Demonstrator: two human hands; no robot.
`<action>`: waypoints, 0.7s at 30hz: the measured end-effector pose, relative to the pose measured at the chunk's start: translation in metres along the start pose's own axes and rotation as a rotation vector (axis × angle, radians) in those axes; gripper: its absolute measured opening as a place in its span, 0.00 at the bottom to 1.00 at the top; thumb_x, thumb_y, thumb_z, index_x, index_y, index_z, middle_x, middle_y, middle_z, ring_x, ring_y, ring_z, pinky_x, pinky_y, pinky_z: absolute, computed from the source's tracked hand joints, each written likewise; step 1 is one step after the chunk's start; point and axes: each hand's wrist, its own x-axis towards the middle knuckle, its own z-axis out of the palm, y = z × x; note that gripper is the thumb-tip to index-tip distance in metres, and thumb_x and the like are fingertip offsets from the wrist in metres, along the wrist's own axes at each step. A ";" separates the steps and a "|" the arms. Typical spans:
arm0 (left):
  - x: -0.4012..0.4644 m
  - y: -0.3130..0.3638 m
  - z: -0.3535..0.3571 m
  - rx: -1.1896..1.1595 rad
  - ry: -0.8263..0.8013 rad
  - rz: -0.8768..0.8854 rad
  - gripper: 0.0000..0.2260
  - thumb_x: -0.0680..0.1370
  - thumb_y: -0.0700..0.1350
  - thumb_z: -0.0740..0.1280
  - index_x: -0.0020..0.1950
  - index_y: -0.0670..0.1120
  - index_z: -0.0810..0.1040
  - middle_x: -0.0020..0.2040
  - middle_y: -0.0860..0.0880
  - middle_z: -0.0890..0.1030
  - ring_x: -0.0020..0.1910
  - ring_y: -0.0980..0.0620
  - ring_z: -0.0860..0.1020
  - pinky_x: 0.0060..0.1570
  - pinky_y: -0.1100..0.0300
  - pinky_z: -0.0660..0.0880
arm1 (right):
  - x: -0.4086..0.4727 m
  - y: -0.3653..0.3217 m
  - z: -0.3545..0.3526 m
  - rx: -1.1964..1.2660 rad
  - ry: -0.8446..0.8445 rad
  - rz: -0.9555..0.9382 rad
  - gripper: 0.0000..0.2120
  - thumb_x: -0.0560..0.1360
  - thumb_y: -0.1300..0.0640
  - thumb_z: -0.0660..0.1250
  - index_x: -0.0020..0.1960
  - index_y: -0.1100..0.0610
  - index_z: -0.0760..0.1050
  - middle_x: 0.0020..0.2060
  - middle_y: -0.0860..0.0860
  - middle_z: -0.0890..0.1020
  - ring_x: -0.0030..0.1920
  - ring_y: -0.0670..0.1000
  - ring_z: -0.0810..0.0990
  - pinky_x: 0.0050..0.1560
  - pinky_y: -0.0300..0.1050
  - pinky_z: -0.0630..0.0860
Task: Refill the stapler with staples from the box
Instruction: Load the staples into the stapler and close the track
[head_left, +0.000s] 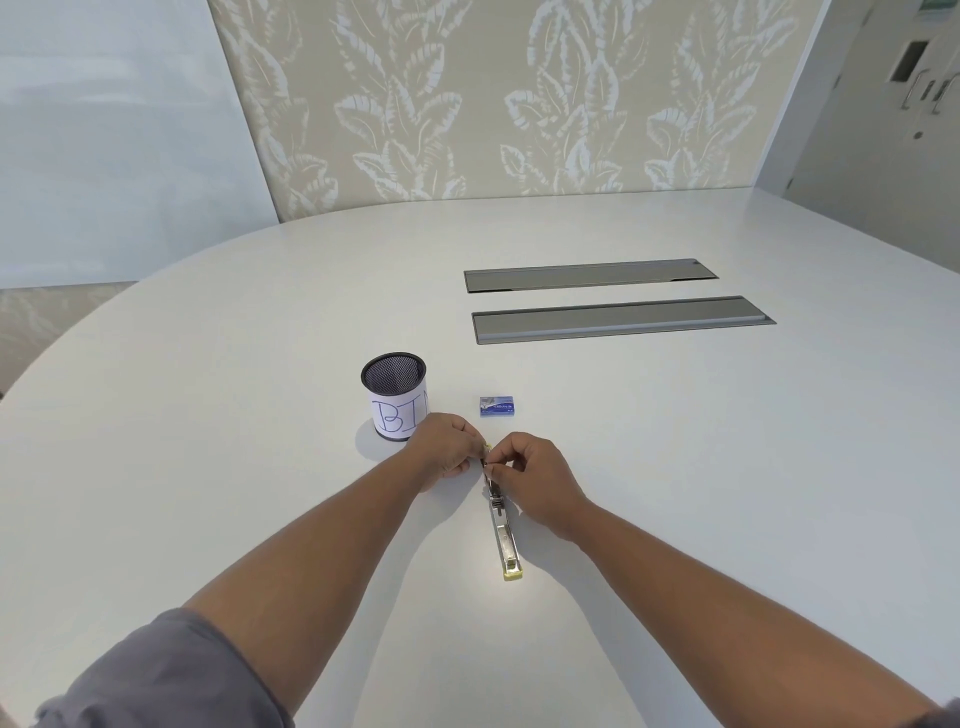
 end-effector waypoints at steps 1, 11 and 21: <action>0.000 0.000 0.000 0.004 -0.004 0.001 0.07 0.71 0.29 0.71 0.39 0.40 0.80 0.29 0.46 0.77 0.27 0.52 0.70 0.24 0.67 0.71 | 0.000 0.000 0.000 -0.015 0.005 -0.001 0.05 0.71 0.55 0.70 0.41 0.44 0.79 0.33 0.42 0.83 0.30 0.45 0.75 0.38 0.49 0.76; 0.003 -0.003 -0.001 0.008 -0.003 0.000 0.05 0.70 0.30 0.73 0.41 0.39 0.82 0.30 0.46 0.78 0.25 0.53 0.72 0.27 0.66 0.73 | 0.001 -0.002 -0.004 -0.318 -0.020 -0.147 0.05 0.75 0.56 0.69 0.45 0.47 0.83 0.48 0.46 0.80 0.42 0.44 0.76 0.46 0.44 0.73; 0.006 -0.005 -0.002 -0.007 -0.006 -0.010 0.04 0.71 0.32 0.74 0.42 0.39 0.83 0.32 0.47 0.81 0.26 0.55 0.75 0.28 0.66 0.75 | -0.015 -0.002 0.003 -0.600 0.000 -0.408 0.09 0.78 0.55 0.65 0.46 0.60 0.80 0.34 0.51 0.72 0.39 0.55 0.73 0.40 0.50 0.71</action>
